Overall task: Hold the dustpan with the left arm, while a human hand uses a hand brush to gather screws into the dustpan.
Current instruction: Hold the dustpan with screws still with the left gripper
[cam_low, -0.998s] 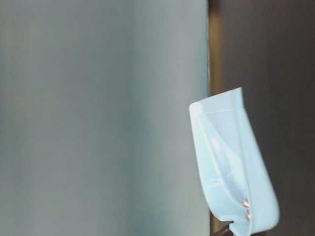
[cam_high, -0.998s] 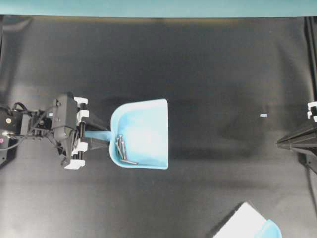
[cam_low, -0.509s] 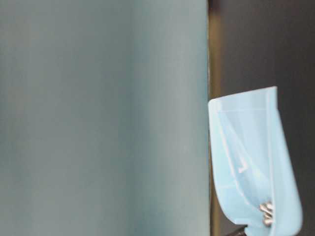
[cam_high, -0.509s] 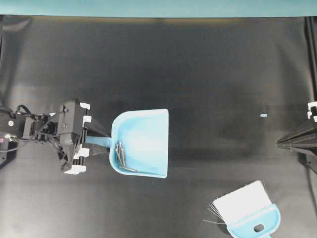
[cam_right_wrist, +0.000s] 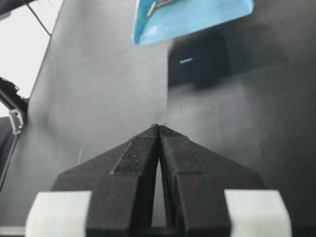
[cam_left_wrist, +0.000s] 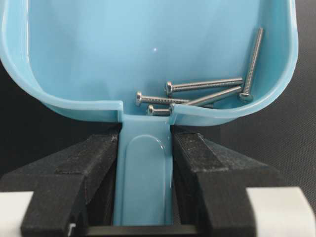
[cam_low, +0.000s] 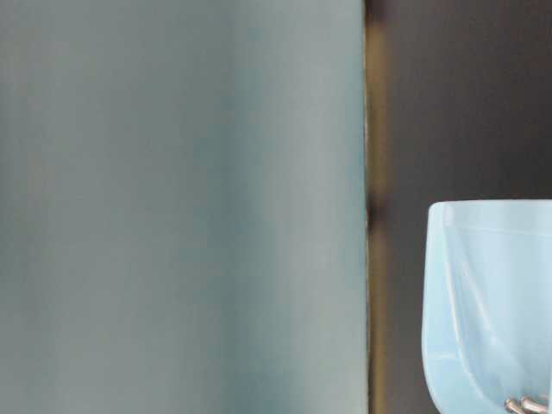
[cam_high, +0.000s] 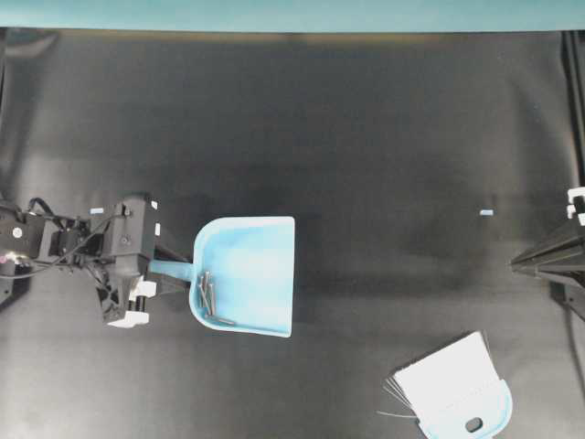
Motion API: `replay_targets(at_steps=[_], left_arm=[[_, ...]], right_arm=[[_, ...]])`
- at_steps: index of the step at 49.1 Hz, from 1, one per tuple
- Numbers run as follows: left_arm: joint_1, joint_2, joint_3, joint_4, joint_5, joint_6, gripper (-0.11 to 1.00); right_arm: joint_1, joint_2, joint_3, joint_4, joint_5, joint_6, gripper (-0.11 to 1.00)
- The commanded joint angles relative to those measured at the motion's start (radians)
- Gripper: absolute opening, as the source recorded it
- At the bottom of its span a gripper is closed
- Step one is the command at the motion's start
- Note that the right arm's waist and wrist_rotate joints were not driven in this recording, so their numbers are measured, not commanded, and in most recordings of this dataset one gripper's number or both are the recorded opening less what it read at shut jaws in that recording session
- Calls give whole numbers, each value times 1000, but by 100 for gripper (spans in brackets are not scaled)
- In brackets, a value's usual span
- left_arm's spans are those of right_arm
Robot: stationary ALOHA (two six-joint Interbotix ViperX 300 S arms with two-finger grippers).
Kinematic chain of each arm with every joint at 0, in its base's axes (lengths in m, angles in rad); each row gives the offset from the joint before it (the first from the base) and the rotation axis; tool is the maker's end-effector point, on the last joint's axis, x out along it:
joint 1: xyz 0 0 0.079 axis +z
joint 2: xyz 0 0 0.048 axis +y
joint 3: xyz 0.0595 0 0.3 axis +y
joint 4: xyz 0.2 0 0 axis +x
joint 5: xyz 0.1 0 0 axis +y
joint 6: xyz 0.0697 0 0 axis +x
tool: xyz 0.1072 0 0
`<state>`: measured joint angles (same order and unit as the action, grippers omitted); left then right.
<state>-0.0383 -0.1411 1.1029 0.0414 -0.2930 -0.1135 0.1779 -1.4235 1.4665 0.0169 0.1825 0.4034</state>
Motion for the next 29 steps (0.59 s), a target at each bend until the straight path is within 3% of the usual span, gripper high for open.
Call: replay_targets(at_steps=[1, 29], left_arm=[[-5, -9, -12, 3, -5, -2, 30], [-8, -9, -3, 3, 2, 2, 30]], right_arm=[[0, 5, -3, 0, -3, 0, 0], [0, 5, -3, -2, -3, 0, 0]])
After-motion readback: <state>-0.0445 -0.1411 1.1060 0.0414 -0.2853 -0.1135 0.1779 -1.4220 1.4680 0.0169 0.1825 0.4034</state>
